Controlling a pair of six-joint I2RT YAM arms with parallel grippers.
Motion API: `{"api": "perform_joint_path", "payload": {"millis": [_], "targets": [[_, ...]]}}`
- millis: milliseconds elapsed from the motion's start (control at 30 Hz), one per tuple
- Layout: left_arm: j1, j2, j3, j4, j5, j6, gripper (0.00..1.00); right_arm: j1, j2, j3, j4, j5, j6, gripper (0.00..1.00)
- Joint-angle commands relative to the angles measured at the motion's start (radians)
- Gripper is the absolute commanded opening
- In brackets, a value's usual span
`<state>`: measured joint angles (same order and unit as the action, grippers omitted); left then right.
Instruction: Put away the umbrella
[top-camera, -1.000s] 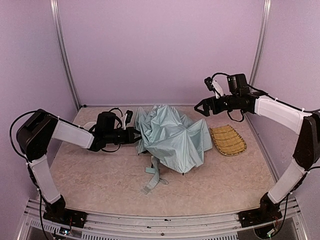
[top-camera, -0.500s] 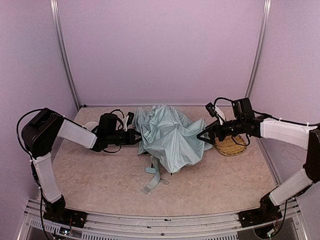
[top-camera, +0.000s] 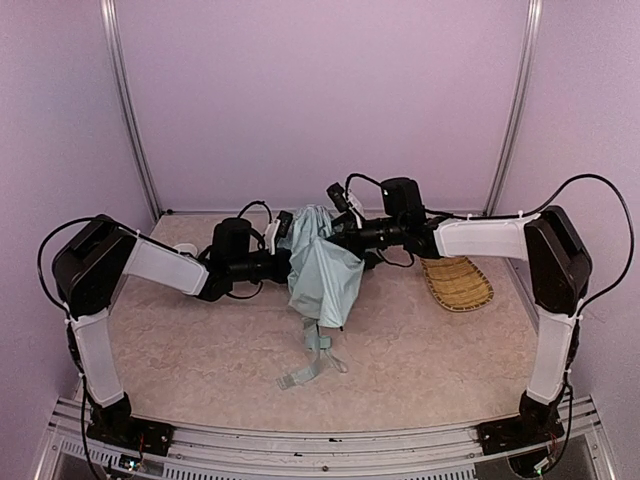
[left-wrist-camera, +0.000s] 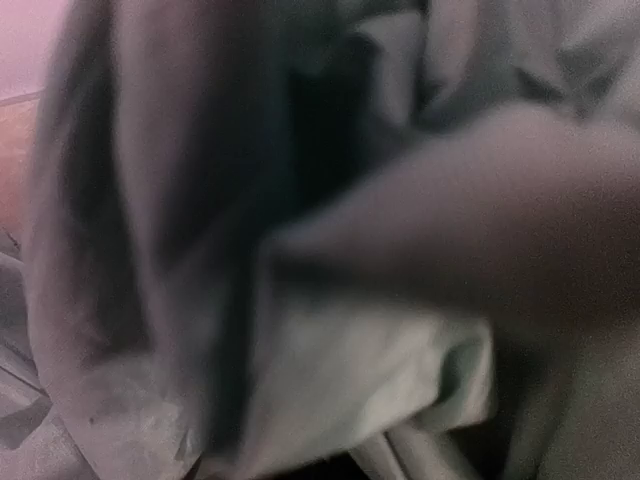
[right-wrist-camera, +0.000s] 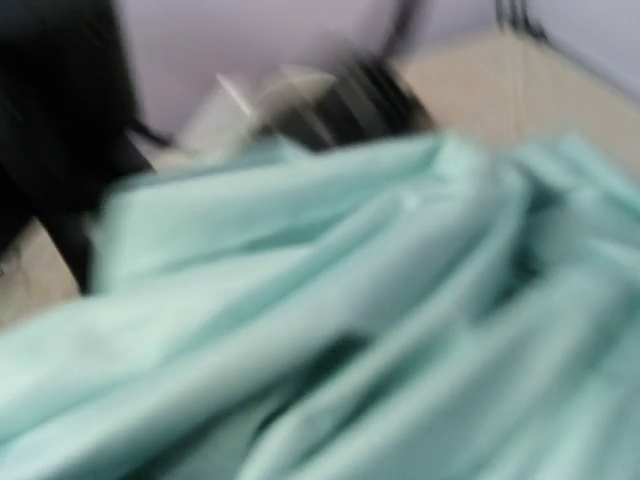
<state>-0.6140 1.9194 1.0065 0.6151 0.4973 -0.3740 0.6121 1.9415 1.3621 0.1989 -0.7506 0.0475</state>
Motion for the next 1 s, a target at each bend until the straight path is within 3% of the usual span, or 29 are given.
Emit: {"api": "perform_joint_path", "payload": {"millis": [0, 200, 300, 467, 733, 967], "targets": [[-0.026, 0.036, 0.034, 0.132, 0.120, -0.025, 0.00, 0.053, 0.054, 0.099, 0.073, 0.030, -0.013, 1.00], [-0.069, -0.038, 0.054, 0.121, 0.178, -0.125, 0.00, 0.086, -0.014, 0.135, -0.142, 0.122, -0.039, 0.91], [-0.089, -0.137, 0.025, 0.099, 0.197, -0.170, 0.00, 0.085, -0.068, 0.154, -0.348, 0.179, -0.039, 0.90], [-0.187, -0.262, -0.011, 0.106, 0.194, -0.143, 0.03, 0.098, -0.117, 0.273, -0.676, 0.123, -0.042, 0.83], [-0.246, -0.254, 0.064, 0.256, 0.220, -0.241, 0.02, 0.135, -0.209, 0.414, -0.837, 0.238, -0.042, 0.79], [-0.230, -0.099, 0.071, 0.426, 0.213, -0.447, 0.02, 0.132, -0.124, 0.453, -0.925, 0.293, -0.116, 0.81]]}}
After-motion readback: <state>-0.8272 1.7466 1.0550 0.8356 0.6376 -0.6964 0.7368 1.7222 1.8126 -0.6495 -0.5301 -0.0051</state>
